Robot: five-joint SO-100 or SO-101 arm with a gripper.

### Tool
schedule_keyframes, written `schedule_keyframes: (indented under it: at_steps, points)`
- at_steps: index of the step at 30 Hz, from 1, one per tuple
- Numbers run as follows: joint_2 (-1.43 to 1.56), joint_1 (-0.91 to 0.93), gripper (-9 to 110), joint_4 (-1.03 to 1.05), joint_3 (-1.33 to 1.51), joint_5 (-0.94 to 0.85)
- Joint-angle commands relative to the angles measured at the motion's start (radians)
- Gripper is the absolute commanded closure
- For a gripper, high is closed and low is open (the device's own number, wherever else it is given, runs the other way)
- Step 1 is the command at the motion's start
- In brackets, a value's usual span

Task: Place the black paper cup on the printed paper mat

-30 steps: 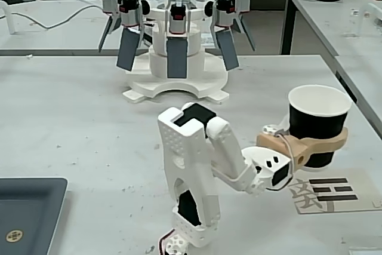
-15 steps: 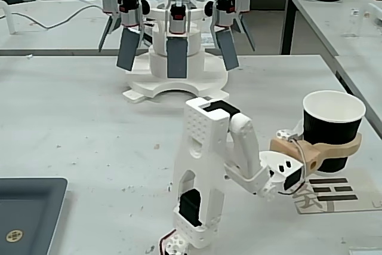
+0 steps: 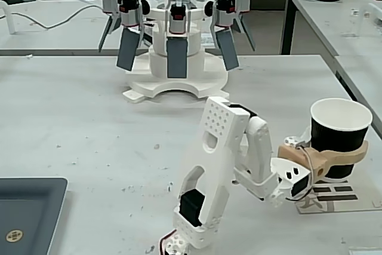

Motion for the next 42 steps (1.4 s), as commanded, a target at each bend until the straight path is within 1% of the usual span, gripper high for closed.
schedule_keyframes:
  at_steps: [1, 12, 20, 29, 38, 42]
  points:
    - [-0.018, 0.014, 92, -0.028, -0.063, 0.006]
    - [-0.179, 0.02, 92, -0.051, -0.17, 0.012]
    - [-0.25, 0.02, 91, -0.075, -0.193, 0.031]
    - [-0.253, 0.029, 84, -0.077, -0.192, 0.04]
    - [-0.221, 0.074, 66, -0.066, -0.167, 0.041]
    - [-0.187, 0.1, 55, -0.038, -0.137, 0.041]
